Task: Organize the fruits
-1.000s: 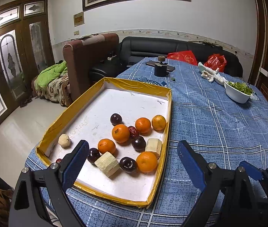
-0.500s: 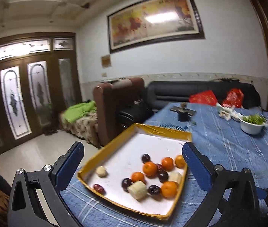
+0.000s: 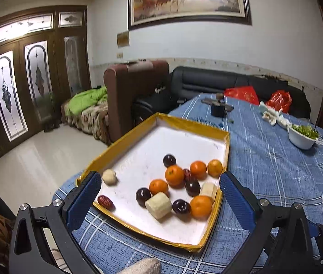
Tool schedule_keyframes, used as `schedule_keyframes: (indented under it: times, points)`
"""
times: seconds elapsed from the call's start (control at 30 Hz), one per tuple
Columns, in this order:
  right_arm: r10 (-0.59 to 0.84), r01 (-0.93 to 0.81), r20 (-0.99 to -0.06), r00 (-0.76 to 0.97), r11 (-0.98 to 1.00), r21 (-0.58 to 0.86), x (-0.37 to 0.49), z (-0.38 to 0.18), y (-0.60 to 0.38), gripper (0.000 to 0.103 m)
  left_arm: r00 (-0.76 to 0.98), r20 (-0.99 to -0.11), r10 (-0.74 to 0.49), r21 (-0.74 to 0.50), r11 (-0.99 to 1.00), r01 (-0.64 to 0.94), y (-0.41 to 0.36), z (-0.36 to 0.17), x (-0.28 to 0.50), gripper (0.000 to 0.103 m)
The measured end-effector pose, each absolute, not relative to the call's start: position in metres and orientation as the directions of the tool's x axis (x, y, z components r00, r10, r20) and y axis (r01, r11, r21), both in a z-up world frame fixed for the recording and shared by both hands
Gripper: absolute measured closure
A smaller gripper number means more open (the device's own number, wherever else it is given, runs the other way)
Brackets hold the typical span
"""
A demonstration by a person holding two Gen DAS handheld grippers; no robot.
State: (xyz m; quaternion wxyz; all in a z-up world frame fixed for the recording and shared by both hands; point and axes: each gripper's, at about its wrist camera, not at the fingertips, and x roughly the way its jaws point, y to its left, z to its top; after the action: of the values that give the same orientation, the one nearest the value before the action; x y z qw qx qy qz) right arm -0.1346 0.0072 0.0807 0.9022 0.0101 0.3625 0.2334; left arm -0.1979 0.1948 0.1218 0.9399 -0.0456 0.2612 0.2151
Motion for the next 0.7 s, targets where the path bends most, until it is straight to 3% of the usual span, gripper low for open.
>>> schedule_keyframes:
  times: [0.7]
  points:
    - [0.408,-0.432,-0.666,0.624,0.891,0.142,-0.132,0.075,0.028,0.01,0.743,-0.592,0.312,0.016,0.926,-0.376,0.203,0.094,-0.184,0.0]
